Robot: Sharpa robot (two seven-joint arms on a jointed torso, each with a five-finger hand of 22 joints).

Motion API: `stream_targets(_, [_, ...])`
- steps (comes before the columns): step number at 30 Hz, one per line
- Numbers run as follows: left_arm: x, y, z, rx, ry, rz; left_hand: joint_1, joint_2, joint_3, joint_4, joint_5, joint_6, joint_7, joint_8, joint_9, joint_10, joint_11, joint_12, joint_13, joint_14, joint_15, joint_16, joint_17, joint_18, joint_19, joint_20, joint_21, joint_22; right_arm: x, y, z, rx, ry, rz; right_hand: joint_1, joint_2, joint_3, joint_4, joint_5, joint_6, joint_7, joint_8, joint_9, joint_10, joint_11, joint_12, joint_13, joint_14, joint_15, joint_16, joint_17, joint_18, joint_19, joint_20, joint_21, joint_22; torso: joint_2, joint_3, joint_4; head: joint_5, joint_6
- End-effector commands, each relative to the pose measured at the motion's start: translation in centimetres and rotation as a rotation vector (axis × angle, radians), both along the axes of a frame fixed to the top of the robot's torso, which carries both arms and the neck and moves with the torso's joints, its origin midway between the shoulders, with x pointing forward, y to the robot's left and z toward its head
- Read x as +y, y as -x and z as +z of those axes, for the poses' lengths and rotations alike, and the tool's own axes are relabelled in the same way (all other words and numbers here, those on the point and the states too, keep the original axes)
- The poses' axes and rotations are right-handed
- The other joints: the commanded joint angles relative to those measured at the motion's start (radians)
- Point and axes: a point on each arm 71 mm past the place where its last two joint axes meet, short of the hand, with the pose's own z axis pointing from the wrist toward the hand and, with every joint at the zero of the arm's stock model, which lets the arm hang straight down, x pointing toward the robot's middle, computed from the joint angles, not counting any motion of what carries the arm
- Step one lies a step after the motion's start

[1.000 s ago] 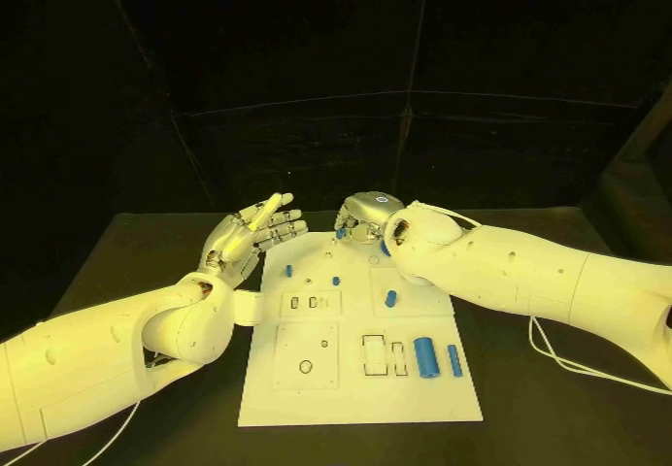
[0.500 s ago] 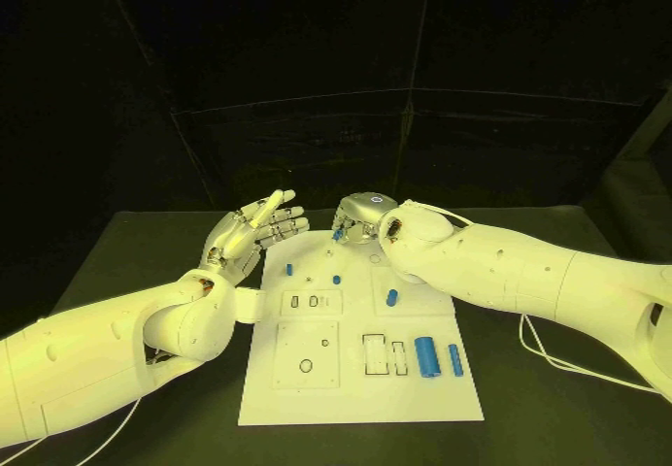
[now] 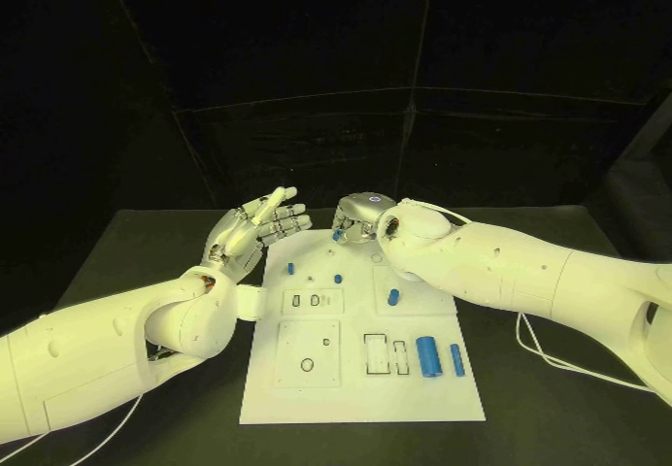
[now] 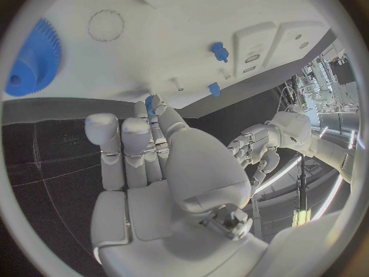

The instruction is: Assemble the parts on the task board

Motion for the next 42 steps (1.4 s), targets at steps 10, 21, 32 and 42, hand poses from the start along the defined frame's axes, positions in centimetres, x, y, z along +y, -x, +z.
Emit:
stream_targets(10, [0.0, 0.0, 0.9, -0.085, 0.042, 0.005, 0.014, 0.000, 0.005, -0.006, 0.004, -0.009, 0.123, -0.007, -0.001, -0.009, 0.002, -0.008, -0.001, 0.004, 0.005, -0.005, -0.002, 0.007, -0.006, 0.001, -0.006, -0.002, 0.5, 0.1, -0.2, 0.019, 0.015, 0.014, -0.009, -0.001, 0.008, 0.002, -0.006, -0.002, -0.001, 0.004, 0.001, -0.006, 0.002, -0.006, -0.001, 0.000, -0.001, 0.004, -0.001, -0.007, -0.001, 0.004, 0.005, 0.000, 0.000, 0.0001, -0.0005, 0.001, -0.005])
stream_targets(21, [0.0, 0.0, 1.0, -0.084, 0.041, 0.003, 0.015, -0.001, 0.006, -0.007, 0.004, -0.013, 0.123, -0.009, -0.002, -0.014, 0.002, -0.010, -0.001, 0.003, 0.006, -0.007, -0.003, 0.006, -0.010, 0.001, -0.007, -0.003, 0.2, -0.2, -0.3, 0.018, 0.018, -0.005, -0.058, -0.073, 0.020, 0.013, -0.019, -0.261, 0.028, -0.003, -0.005, -0.156, 0.034, -0.003, -0.002, -0.032, 0.026, -0.056, -0.101, 0.009, -0.067, 0.031, -0.045, -0.091, 0.000, 0.0009, -0.0009, 0.003, -0.005])
stream_targets(32, [0.5, -0.1, 1.0, -0.081, 0.037, 0.009, 0.015, -0.002, 0.006, -0.008, 0.004, -0.014, 0.123, -0.009, -0.002, -0.016, 0.003, -0.011, -0.002, 0.002, 0.006, -0.008, -0.003, 0.006, -0.009, 0.001, -0.008, -0.004, -2.8, 0.5, 1.1, -0.043, -0.053, -0.047, -0.074, -0.083, 0.023, 0.030, 0.002, -0.196, 0.023, 0.013, 0.005, -0.088, 0.025, 0.039, 0.010, -0.028, 0.022, -0.051, -0.098, 0.006, -0.052, 0.031, -0.033, -0.071, -0.001, 0.0022, -0.0080, 0.005, 0.001])
stream_targets(42, [0.8, 0.0, 1.0, -0.082, 0.035, 0.012, 0.015, -0.002, 0.007, -0.009, 0.004, -0.015, 0.123, -0.010, -0.002, -0.017, 0.003, -0.012, -0.002, 0.001, 0.006, -0.009, -0.004, 0.006, -0.009, 0.001, -0.008, -0.004, -10.8, 1.0, 4.1, 0.083, -0.165, -0.216, -0.142, -0.201, -0.032, 0.109, 0.057, -0.147, -0.017, 0.025, 0.005, 0.175, -0.036, 0.236, 0.146, 0.025, -0.028, 0.110, 0.118, -0.026, 0.054, -0.018, 0.067, 0.105, -0.005, 0.0056, -0.0247, 0.000, 0.011])
